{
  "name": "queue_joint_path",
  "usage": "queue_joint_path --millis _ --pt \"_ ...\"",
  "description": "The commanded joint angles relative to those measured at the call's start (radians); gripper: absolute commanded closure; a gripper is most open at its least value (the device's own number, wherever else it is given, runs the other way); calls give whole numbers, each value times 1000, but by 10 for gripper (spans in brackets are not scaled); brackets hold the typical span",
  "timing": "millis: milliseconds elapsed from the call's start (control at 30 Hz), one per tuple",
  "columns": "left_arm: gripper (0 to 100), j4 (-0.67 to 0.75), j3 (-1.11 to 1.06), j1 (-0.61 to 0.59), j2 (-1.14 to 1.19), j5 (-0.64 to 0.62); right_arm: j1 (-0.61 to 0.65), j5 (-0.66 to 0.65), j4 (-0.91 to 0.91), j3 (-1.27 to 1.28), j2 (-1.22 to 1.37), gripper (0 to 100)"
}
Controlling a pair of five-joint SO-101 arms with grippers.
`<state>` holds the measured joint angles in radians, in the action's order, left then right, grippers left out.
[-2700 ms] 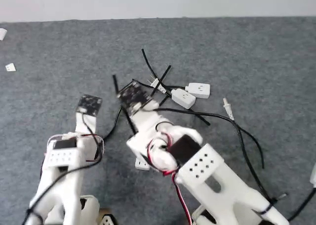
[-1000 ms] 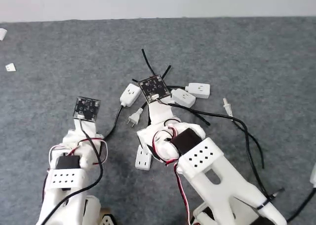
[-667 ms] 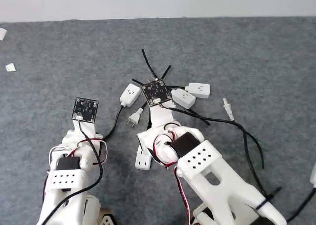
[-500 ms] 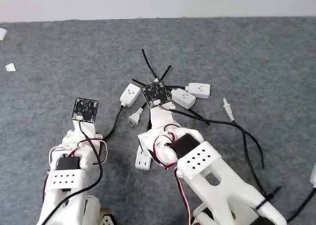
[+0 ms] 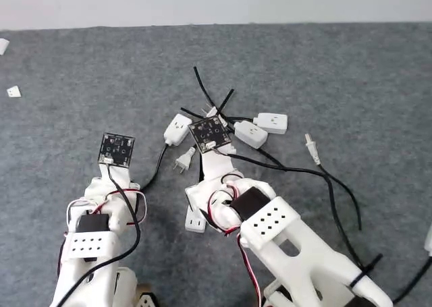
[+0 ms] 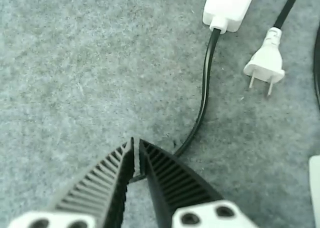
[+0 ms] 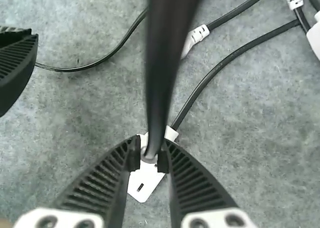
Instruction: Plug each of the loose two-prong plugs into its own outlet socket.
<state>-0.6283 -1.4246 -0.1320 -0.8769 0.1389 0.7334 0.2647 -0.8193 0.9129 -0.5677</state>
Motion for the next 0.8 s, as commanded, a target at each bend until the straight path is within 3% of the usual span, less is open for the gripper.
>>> queue_joint_path --millis 0,233,333,467,600,767 --pt "988 -2 25 2 -18 -38 -38 -28 -39 -48 -25 991" --pt "986 -353 223 150 -18 -299 -297 -29 -70 -81 -113 991" --pt "919 -491 341 239 -11 -365 -380 -29 -70 -81 -157 991" --pt "773 -523 377 387 -9 -448 -478 -29 -76 -77 -186 991" --pt "784 -520 383 503 31 -465 -575 -29 -74 -69 -188 991" --pt "782 -502 435 543 241 -542 -587 -29 -68 -66 -188 991"
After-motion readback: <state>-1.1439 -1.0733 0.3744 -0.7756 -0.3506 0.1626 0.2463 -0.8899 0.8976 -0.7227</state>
